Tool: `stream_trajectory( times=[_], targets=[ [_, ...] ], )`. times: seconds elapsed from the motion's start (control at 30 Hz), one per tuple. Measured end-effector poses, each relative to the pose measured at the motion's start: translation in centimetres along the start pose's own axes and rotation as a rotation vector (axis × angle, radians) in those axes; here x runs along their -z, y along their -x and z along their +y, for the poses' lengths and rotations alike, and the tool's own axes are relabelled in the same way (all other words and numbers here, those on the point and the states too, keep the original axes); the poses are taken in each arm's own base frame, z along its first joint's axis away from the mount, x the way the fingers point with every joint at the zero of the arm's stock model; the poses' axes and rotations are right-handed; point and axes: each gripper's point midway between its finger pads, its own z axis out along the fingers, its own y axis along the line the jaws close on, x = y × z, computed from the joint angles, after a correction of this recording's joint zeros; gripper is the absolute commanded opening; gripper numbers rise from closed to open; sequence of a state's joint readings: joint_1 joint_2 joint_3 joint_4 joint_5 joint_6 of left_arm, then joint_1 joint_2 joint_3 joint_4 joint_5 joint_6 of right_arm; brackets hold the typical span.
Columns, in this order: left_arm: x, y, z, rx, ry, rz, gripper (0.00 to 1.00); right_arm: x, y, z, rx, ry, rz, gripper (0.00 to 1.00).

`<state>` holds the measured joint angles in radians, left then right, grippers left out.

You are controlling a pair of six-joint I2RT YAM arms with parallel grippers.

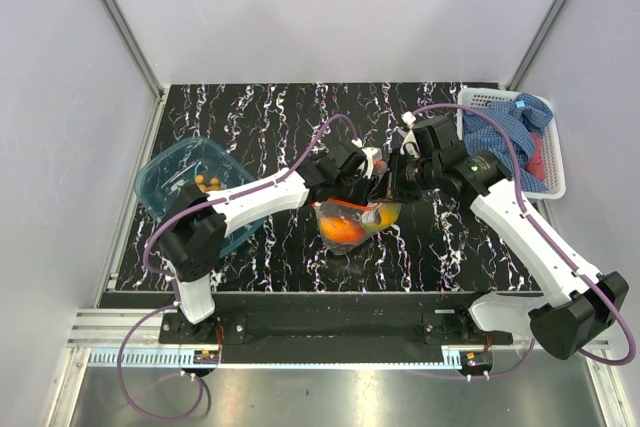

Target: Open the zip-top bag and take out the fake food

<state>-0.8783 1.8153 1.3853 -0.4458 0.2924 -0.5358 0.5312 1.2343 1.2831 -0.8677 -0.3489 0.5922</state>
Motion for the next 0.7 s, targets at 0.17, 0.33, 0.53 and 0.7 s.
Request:
stream_trajectory(
  times=[0.17,0.33,0.53,0.7],
  targets=[
    [0.3,0.0,0.3,-0.029,0.025,0.004,0.00,0.0,-0.1,-0.1,0.000,-0.001,0.000,0.00],
    [2.2,1.6,0.5,-0.083,0.105,-0.024,0.00,0.0,-0.2,-0.3,0.004,-0.004,0.002,0.00],
    [6.9,5.0,-0.7,-0.157,0.172,-0.120,0.00,-0.4,-0.7,-1.1,0.010,-0.027,0.009,0.00],
    [10.4,7.2,-1.6,-0.205,0.215,-0.186,0.00,-0.5,-0.7,-1.4,0.020,-0.034,0.010,0.00]
  ],
)
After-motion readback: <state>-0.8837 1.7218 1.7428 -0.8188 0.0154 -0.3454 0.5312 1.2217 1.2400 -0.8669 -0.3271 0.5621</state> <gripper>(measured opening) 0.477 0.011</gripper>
